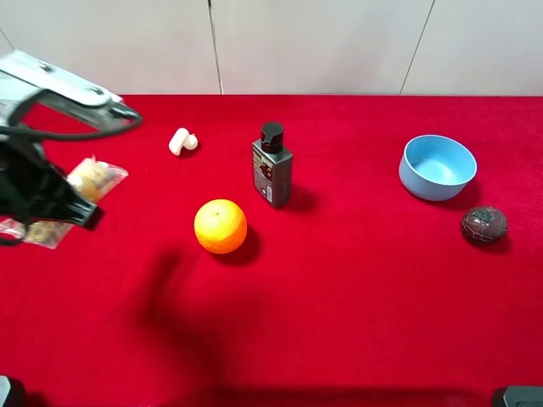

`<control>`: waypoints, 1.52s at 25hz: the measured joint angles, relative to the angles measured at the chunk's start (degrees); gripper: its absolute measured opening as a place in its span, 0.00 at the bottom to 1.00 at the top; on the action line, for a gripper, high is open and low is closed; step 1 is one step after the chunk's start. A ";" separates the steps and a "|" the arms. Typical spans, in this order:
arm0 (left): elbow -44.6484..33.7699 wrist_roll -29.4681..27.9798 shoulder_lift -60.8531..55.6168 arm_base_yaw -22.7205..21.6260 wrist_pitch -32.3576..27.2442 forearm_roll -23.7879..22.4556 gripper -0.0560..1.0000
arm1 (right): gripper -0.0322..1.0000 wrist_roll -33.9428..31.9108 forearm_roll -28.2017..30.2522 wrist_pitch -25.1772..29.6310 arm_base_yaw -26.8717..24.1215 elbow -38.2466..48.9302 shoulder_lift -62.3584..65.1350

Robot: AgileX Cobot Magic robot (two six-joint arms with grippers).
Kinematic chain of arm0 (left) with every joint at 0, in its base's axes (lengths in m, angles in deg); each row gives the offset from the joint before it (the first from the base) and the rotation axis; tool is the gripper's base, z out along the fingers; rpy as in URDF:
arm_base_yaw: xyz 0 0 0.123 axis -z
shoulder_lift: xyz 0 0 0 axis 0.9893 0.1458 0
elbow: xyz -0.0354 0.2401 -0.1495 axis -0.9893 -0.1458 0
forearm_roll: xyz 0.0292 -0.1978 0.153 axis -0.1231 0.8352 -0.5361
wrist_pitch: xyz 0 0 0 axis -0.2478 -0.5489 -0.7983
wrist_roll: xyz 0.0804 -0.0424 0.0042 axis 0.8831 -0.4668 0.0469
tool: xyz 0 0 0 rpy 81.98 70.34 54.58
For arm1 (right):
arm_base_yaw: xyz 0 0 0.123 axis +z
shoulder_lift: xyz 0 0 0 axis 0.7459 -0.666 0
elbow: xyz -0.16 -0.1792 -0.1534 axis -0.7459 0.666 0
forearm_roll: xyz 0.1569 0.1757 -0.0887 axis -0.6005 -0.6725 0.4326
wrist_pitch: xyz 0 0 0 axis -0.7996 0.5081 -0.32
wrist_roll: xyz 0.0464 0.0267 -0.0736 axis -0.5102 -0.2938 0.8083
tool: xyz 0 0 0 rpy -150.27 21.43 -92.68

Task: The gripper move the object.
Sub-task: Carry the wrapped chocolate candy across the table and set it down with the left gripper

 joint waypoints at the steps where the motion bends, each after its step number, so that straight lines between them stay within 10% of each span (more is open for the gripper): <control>1: 0.00 -0.13 1.11 0.00 0.98 -0.14 0.20 | 0.70 0.00 0.00 0.00 0.00 0.00 0.00; 38: -8.76 -18.06 21.84 -0.70 28.94 -10.31 0.19 | 0.70 -0.12 0.00 0.00 0.00 0.00 0.00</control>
